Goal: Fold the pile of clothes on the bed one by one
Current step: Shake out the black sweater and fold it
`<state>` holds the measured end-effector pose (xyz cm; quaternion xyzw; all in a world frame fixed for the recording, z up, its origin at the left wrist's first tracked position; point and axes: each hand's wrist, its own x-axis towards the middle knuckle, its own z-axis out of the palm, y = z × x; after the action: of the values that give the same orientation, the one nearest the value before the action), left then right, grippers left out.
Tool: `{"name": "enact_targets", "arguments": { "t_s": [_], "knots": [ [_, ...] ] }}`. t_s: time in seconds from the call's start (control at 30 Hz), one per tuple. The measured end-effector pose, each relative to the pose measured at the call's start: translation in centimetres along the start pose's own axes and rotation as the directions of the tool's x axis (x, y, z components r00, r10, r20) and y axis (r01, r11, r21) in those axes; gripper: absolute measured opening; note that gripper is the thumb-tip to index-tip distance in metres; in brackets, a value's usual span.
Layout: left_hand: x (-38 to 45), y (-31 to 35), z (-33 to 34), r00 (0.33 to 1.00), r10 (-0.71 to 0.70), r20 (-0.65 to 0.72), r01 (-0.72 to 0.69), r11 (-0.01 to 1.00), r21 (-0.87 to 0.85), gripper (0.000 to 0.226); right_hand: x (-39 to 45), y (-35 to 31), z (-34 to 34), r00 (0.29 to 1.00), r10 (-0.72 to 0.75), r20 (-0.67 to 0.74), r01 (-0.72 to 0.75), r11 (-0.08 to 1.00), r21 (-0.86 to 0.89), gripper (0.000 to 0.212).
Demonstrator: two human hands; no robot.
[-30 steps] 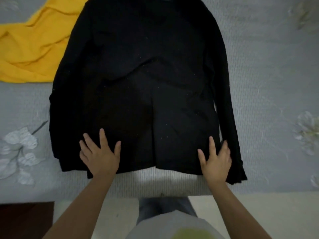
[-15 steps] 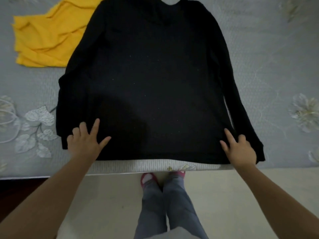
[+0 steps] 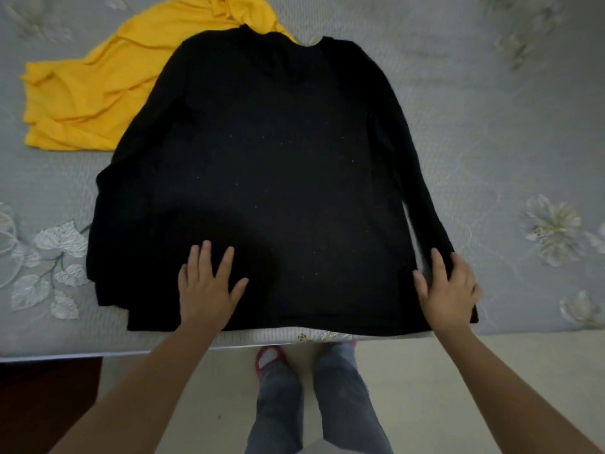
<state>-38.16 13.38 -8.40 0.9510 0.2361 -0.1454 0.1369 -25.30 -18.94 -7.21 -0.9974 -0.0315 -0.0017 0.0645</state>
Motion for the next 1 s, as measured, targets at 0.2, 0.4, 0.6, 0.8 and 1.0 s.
{"name": "enact_targets", "arguments": {
  "t_s": [0.2, 0.4, 0.6, 0.8, 1.0],
  "knots": [
    [0.7, 6.6, 0.8, 0.998, 0.068, -0.009, -0.068, 0.997, -0.022, 0.055, 5.8, 1.6, 2.0, 0.97, 0.188, 0.155, -0.208, 0.97, 0.128, 0.069],
    [5.8, 14.0, 1.1, 0.997, 0.073, -0.006, -0.074, 0.996, -0.042, 0.058, 12.2, 7.5, 1.6, 0.971, 0.147, 0.188, -0.196, 0.939, 0.281, 0.039],
    [15.6, 28.4, 0.3, 0.978, 0.192, -0.086, -0.201, 0.973, -0.11, 0.056, 24.5, 16.7, -2.6, 0.993, 0.11, 0.032, -0.114, 0.98, 0.165, 0.035],
    [22.7, 36.8, 0.0, 0.961, 0.248, -0.119, -0.256, 0.965, -0.054, 0.056, 34.3, 22.7, -4.8, 0.997, -0.046, -0.063, 0.05, 0.997, 0.052, 0.042],
    [26.0, 39.0, 1.7, 0.97, 0.22, 0.107, -0.233, 0.964, 0.131, 0.059, 37.3, 25.5, -3.1, 0.916, 0.053, 0.398, 0.004, 0.99, -0.141, 0.052]
  ]
}}
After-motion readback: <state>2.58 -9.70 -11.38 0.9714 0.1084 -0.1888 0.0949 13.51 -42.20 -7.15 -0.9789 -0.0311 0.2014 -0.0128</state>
